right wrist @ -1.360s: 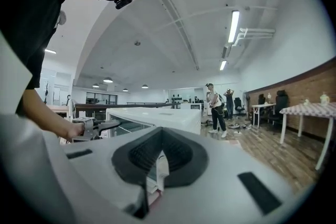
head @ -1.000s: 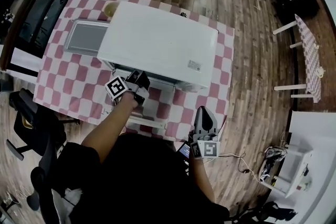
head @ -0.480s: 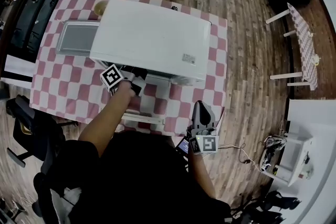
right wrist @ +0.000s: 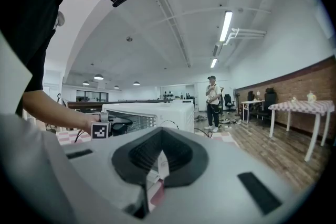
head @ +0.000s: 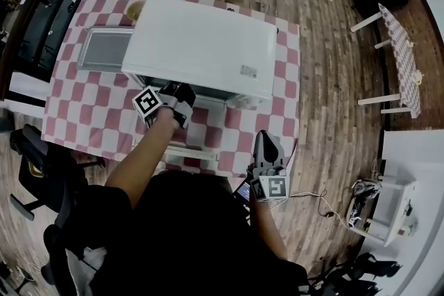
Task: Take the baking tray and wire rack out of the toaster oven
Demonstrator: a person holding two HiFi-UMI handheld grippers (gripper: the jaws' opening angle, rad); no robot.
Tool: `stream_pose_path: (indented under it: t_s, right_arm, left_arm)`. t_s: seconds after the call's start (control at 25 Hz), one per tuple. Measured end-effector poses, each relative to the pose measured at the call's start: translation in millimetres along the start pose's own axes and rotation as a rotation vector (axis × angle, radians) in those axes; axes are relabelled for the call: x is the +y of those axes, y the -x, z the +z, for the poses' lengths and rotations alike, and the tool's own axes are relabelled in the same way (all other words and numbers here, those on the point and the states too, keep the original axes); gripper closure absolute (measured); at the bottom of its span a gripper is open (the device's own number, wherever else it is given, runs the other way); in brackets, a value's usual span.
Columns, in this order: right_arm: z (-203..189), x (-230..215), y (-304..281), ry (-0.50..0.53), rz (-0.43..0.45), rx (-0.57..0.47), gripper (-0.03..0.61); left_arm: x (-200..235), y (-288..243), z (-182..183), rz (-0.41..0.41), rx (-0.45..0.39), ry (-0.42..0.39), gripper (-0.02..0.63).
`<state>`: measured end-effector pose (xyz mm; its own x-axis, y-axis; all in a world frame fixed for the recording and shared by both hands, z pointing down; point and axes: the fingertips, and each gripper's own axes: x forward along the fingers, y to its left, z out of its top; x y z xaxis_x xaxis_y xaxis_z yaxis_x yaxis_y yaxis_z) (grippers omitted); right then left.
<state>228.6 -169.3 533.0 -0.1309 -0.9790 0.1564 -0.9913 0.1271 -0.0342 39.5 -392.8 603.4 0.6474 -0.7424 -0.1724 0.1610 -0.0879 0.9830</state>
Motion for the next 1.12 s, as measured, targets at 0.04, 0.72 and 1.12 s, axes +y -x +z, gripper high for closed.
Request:
stream_pose_path:
  t_s: [0.04,0.72,1.12]
  right_arm:
    - [1,1,1,0.004,0.005,-0.006,0.575]
    - [25,7,41,-0.006,0.085,-0.101,0.575]
    - [23,16,70,-0.031,0.135,-0.127,0.575]
  left_arm:
    - [0,3,-1,0.001,-0.006,0.001,0.621]
    - [-11,71,-32,0.012,-0.049,0.052,0.621]
    - [-23,116,-49,-0.01,-0.096,0.049,0.623]
